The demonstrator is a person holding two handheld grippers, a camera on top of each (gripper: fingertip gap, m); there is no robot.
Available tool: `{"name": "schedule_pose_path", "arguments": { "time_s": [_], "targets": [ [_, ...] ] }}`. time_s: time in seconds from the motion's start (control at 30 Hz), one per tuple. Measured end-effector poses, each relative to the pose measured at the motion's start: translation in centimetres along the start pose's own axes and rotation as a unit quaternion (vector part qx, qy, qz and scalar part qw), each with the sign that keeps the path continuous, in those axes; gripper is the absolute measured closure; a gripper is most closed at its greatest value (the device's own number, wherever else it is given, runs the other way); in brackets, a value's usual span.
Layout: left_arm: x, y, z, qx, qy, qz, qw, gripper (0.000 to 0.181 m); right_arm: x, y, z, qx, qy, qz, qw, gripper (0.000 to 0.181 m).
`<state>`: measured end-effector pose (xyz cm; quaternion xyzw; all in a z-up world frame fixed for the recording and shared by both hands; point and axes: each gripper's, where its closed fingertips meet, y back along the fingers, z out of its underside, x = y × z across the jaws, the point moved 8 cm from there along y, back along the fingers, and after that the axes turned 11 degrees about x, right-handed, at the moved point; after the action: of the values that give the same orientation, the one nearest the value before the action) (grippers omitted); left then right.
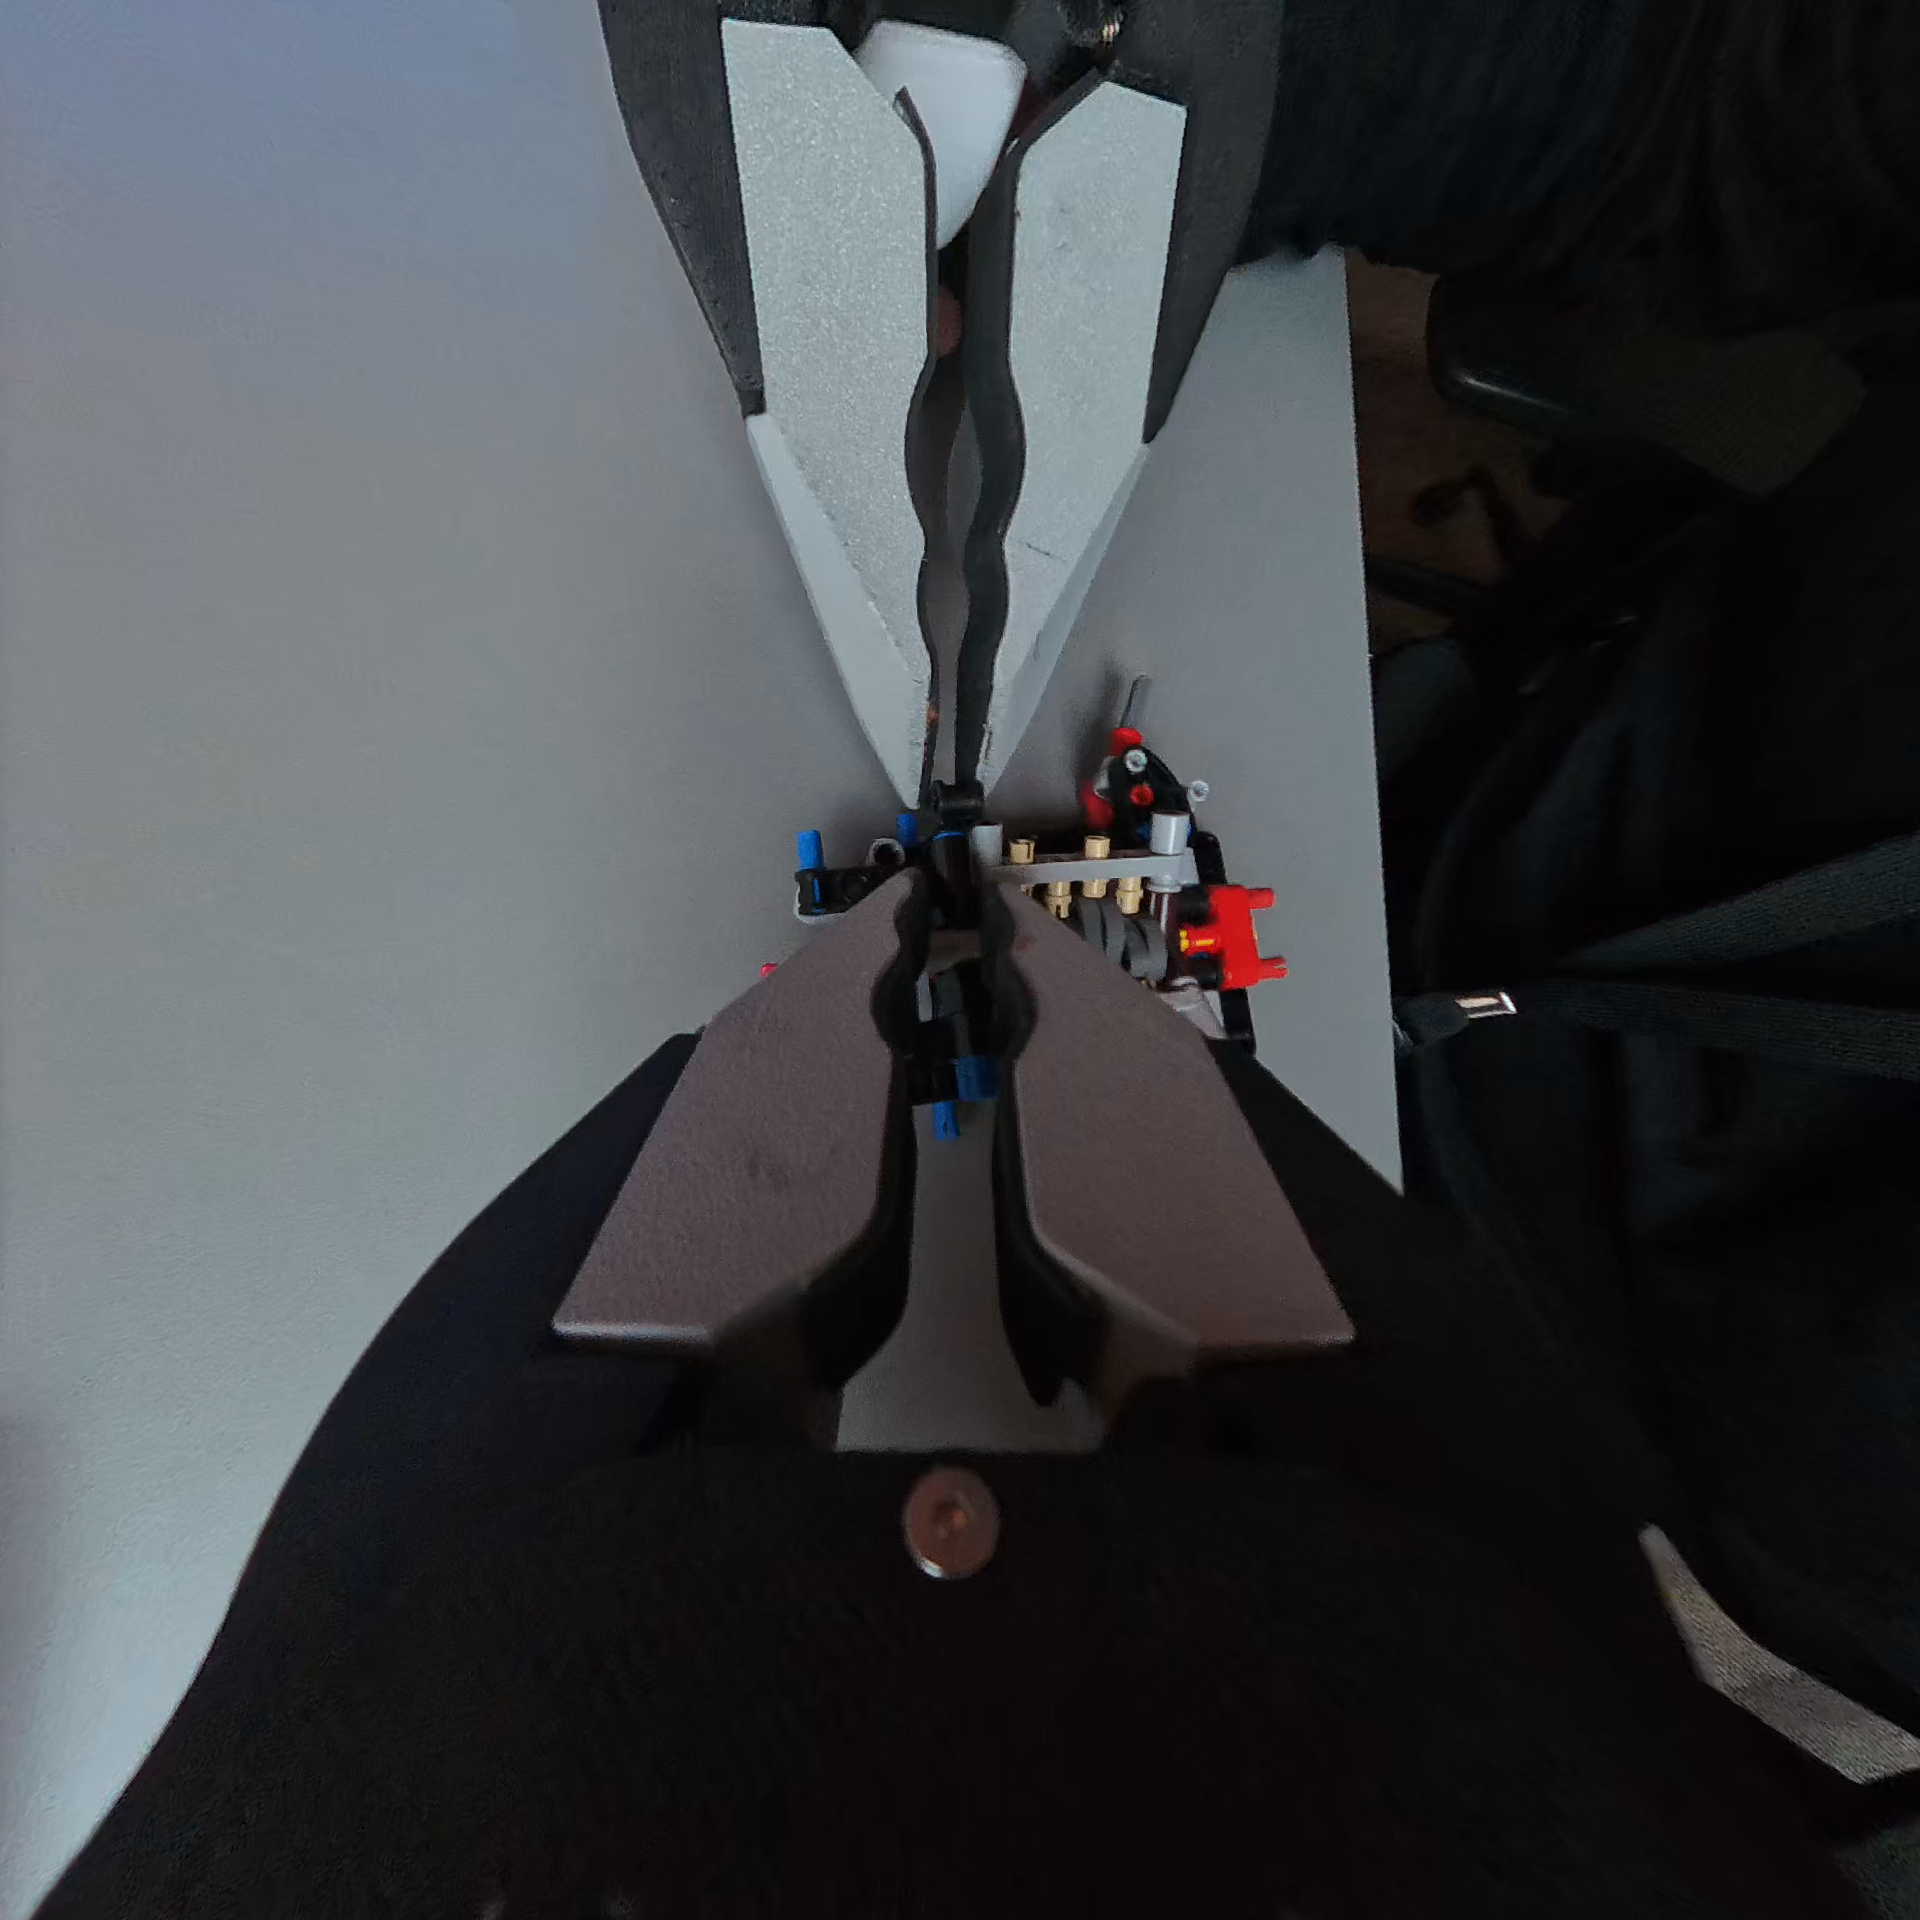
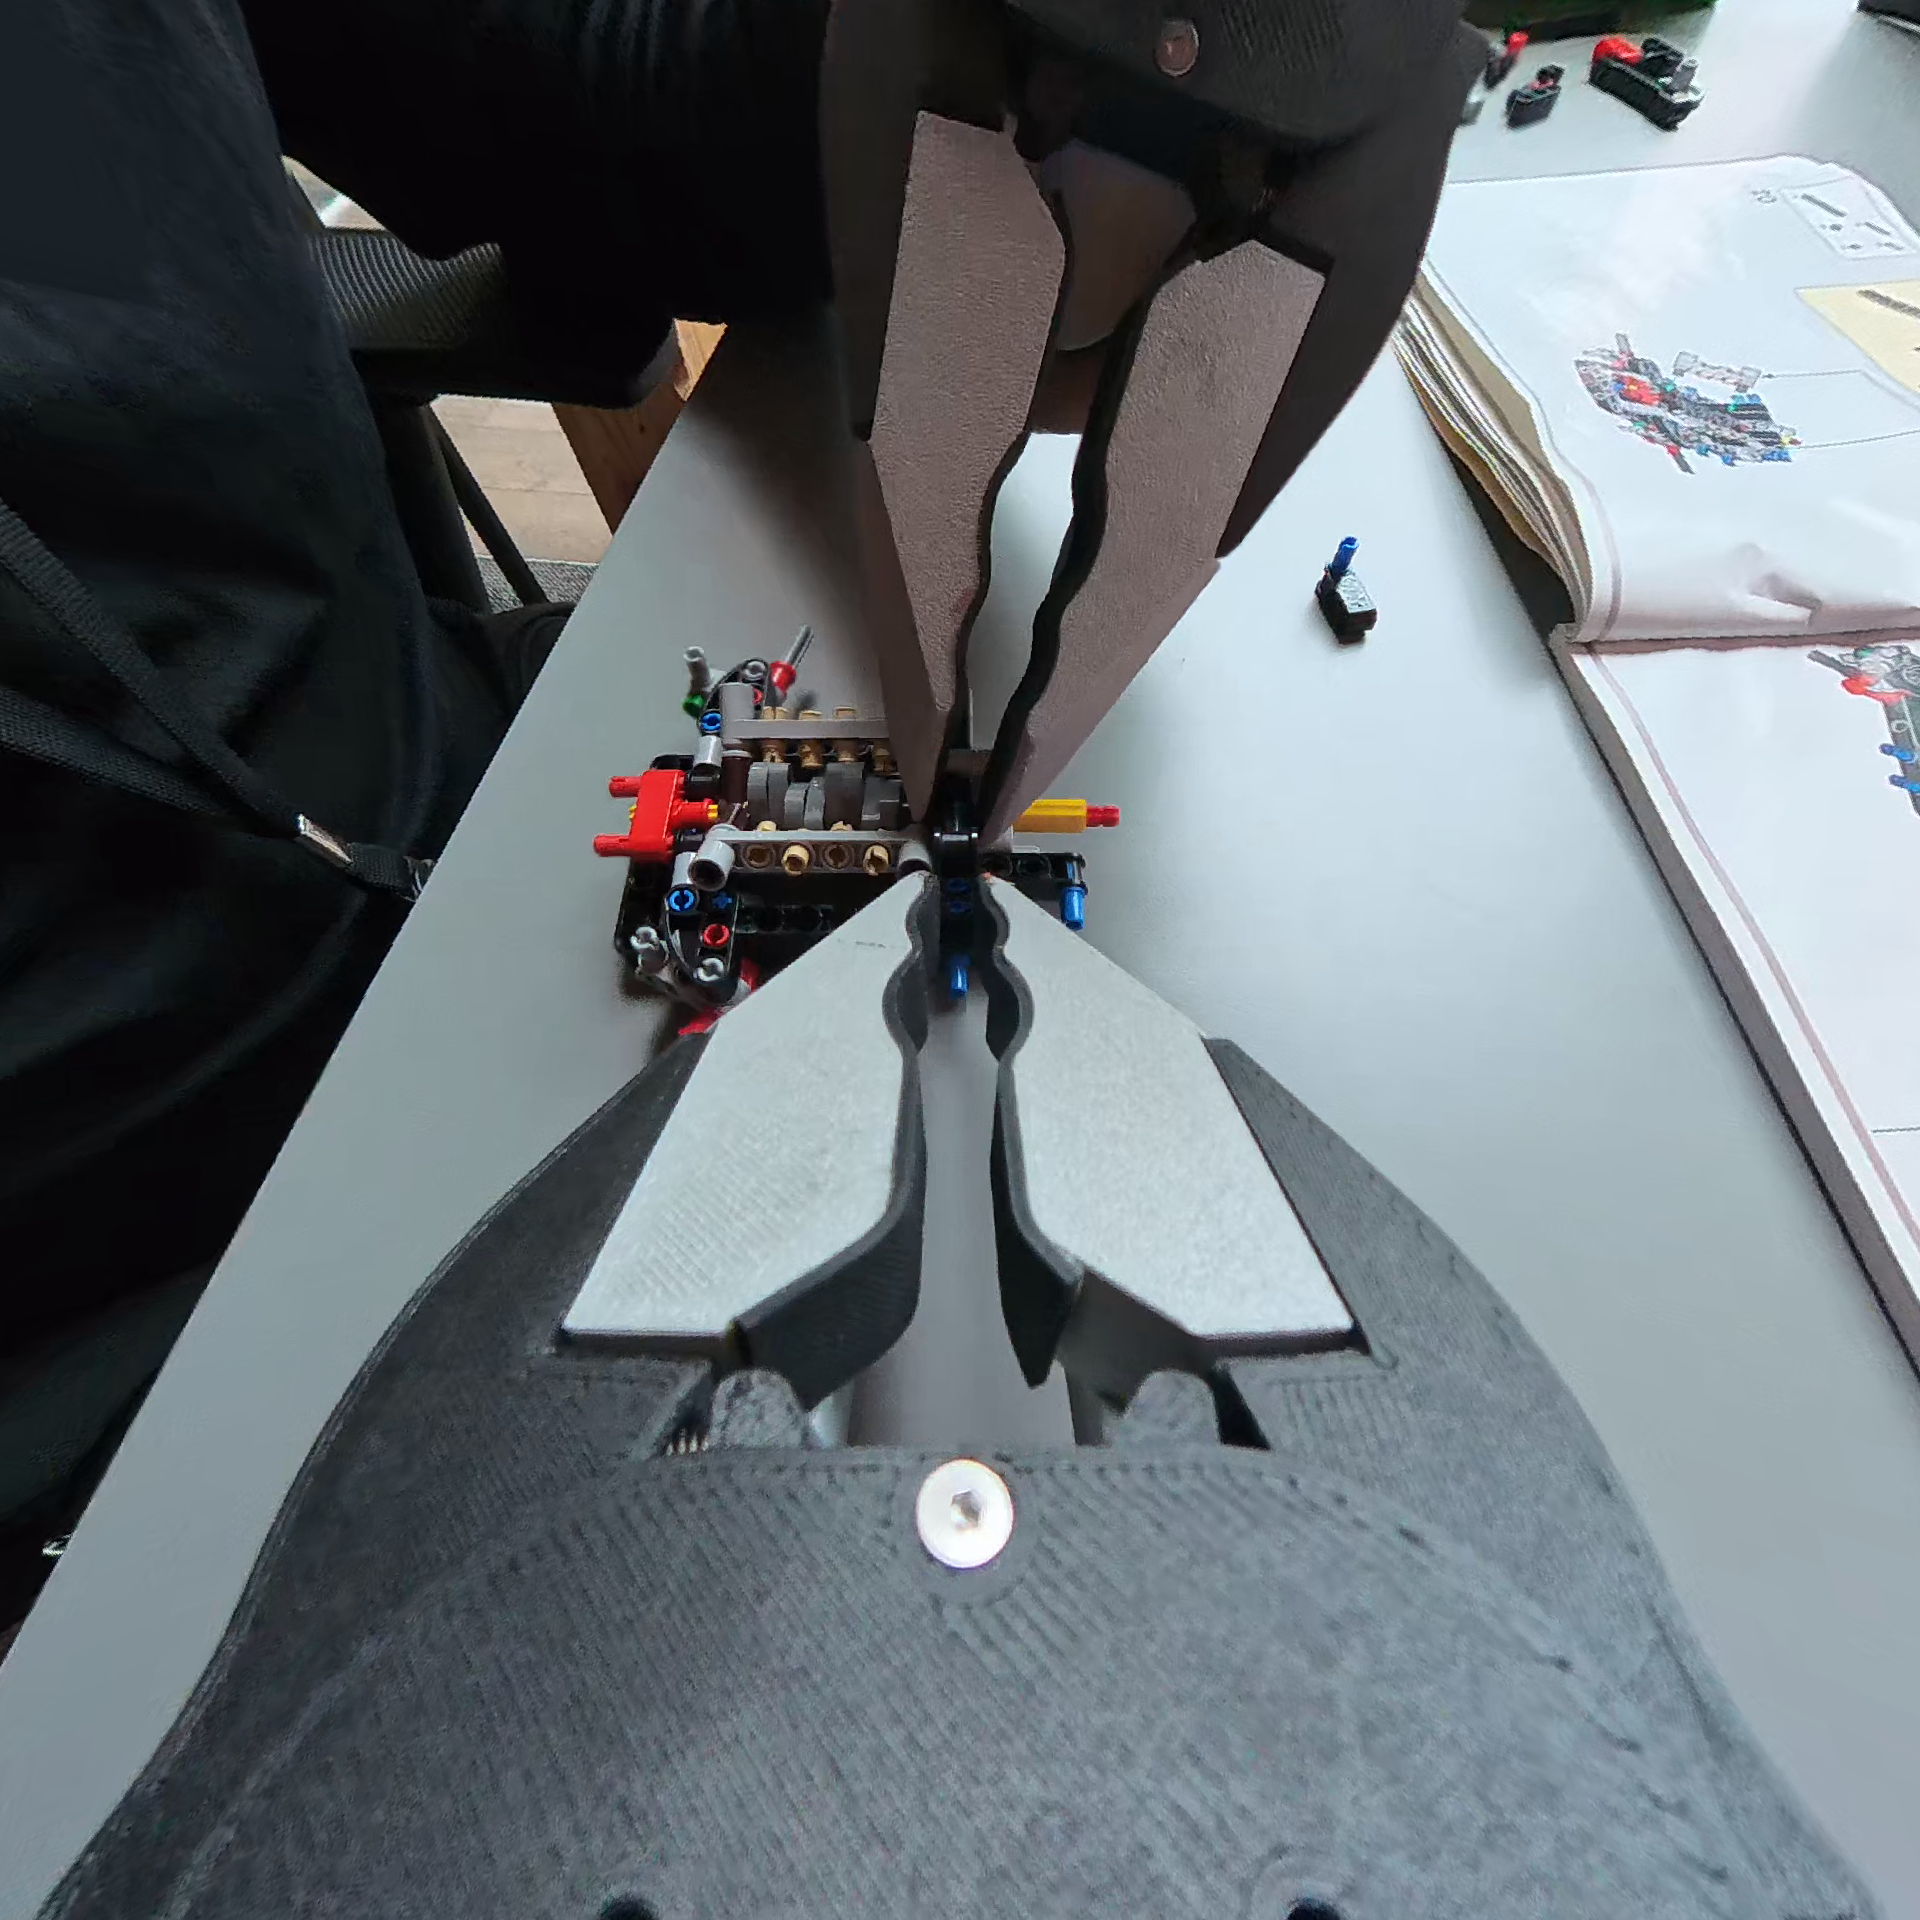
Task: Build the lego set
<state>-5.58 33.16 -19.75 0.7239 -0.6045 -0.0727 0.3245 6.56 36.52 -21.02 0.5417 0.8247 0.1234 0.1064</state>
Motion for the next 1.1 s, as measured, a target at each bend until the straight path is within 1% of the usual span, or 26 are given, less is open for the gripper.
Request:
{"name": "schedule_pose_path", "arguments": {
  "time_s": [0.07,0.17,0.5,0.73,0.8,0.9,0.97,1.0,1.03,1.1],
  "targets": [
    [-0.08,-0.04,-0.07,0.004,-0.010,-0.005,1.000,0.176,0.05,0.07,0.02,-0.003,0.006,0.000,1.000,0.179],
    [-0.28,-0.05,-0.02,0.013,0.004,0.004,1.000,0.176,0.12,0.04,0.04,-0.004,0.003,-0.006,1.000,0.179],
    [-0.20,-0.02,0.01,0.011,0.002,0.001,1.000,0.178,0.23,-0.32,-0.18,-0.016,0.008,-0.019,1.000,0.179],
    [-0.36,-0.03,0.05,0.020,-0.004,-0.011,1.000,0.176,0.62,-0.01,0.04,0.000,-0.017,-0.016,1.000,0.179],
    [-0.37,-0.17,-0.04,0.024,-0.015,-0.017,0.999,0.176,0.59,0.29,0.16,0.000,-0.008,-0.018,1.000,0.176],
    [-0.54,-0.21,-0.03,0.031,-0.009,-0.010,0.999,0.176,0.64,0.25,0.74,-0.033,-0.002,-0.007,0.999,0.179],
    [-0.77,-0.06,0.05,0.030,0.007,0.000,1.000,0.175,0.41,0.05,0.77,-0.039,0.012,-0.006,0.999,0.181],
    [-0.88,0.07,0.12,0.022,0.015,0.002,1.000,0.172,0.37,-0.03,0.77,-0.041,0.017,-0.003,0.999,0.181],
    [-0.91,0.16,0.23,0.012,0.020,0.002,1.000,0.167,0.38,-0.07,0.78,-0.041,0.019,0.002,0.999,0.181],
    [-0.85,0.25,0.33,0.005,0.019,0.001,1.000,0.165,0.45,-0.11,0.70,-0.038,0.019,0.005,0.999,0.181]
  ]
}}
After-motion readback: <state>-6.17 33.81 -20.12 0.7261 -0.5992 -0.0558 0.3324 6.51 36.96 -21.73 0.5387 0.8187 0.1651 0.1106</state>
